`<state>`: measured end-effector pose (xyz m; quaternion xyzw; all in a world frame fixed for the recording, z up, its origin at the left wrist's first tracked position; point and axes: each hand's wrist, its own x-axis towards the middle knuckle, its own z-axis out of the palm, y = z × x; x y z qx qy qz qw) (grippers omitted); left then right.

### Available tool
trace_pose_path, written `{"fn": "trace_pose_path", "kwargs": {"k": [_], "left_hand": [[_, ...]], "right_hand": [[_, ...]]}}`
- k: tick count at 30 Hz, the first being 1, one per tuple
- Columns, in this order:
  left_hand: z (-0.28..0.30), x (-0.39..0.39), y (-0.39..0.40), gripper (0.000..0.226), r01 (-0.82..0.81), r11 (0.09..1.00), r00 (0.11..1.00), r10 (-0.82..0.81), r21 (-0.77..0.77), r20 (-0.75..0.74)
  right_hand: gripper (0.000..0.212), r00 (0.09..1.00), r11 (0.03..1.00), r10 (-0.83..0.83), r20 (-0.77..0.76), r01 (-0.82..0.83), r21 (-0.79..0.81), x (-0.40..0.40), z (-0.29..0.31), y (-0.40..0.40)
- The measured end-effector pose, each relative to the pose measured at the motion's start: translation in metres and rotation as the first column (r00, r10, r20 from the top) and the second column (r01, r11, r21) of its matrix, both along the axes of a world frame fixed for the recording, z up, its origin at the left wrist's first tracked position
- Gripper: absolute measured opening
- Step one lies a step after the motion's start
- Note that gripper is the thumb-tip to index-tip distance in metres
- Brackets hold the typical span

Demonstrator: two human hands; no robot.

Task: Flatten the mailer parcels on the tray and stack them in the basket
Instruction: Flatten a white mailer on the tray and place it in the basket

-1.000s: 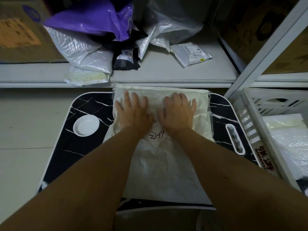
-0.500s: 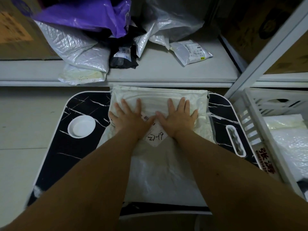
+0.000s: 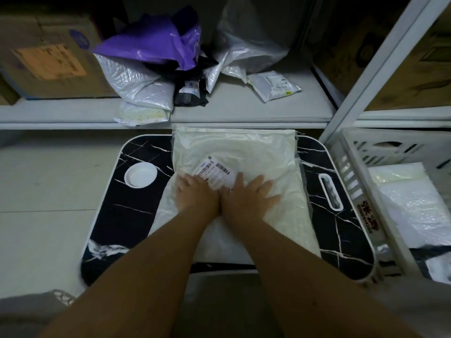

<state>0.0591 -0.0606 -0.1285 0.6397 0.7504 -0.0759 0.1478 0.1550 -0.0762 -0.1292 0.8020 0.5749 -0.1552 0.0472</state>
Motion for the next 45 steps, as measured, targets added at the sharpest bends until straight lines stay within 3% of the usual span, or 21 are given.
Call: {"fn": "trace_pose_path", "kwargs": {"k": [6,12,20,23,26,29,33,37,45], "left_hand": [[-0.01,-0.02,-0.026,0.084,0.044,0.995,0.997,-0.038,-0.095,0.06],[-0.02,-0.03,-0.043,0.101,0.08,0.996,0.996,-0.081,0.028,0.034],[-0.015,-0.013,-0.045,0.059,0.134,0.988,0.99,-0.137,0.074,0.043],[-0.005,0.005,-0.071,0.063,0.139,0.986,0.986,-0.146,0.087,0.082],[-0.01,0.007,-0.096,0.068,0.213,0.973,0.977,-0.214,0.083,0.004],[-0.019,-0.007,-0.112,0.059,0.223,0.971,0.975,-0.224,0.09,-0.003],[-0.018,-0.014,-0.118,0.07,0.237,0.967,0.971,-0.239,0.094,0.005],[-0.014,-0.01,-0.113,0.062,0.119,0.992,0.992,-0.121,0.039,0.032],[-0.006,-0.021,-0.094,0.074,-0.251,0.965,0.968,0.251,-0.073,-0.003]], "right_hand": [[0.072,0.998,0.996,0.061,-0.004,-0.06,0.072,0.023,-0.017,-0.036],[0.067,0.996,0.994,0.088,-0.028,-0.086,0.073,0.029,-0.018,-0.041],[0.053,0.994,0.997,0.073,-0.081,-0.074,0.001,0.027,-0.001,-0.029],[0.047,0.995,0.995,0.027,-0.097,-0.017,0.102,0.007,0.006,-0.045],[0.048,0.992,0.984,0.072,-0.1,-0.055,0.167,0.002,0.0,-0.071],[0.053,0.982,0.968,0.183,-0.038,-0.174,0.179,0.013,-0.02,-0.099],[0.069,0.972,0.963,0.231,0.044,-0.234,0.13,0.026,-0.025,-0.112],[0.059,0.971,0.968,0.237,0.027,-0.238,0.08,0.029,-0.018,-0.11],[0.068,0.989,0.994,0.075,0.127,-0.084,0.068,0.054,-0.011,-0.105]]}}
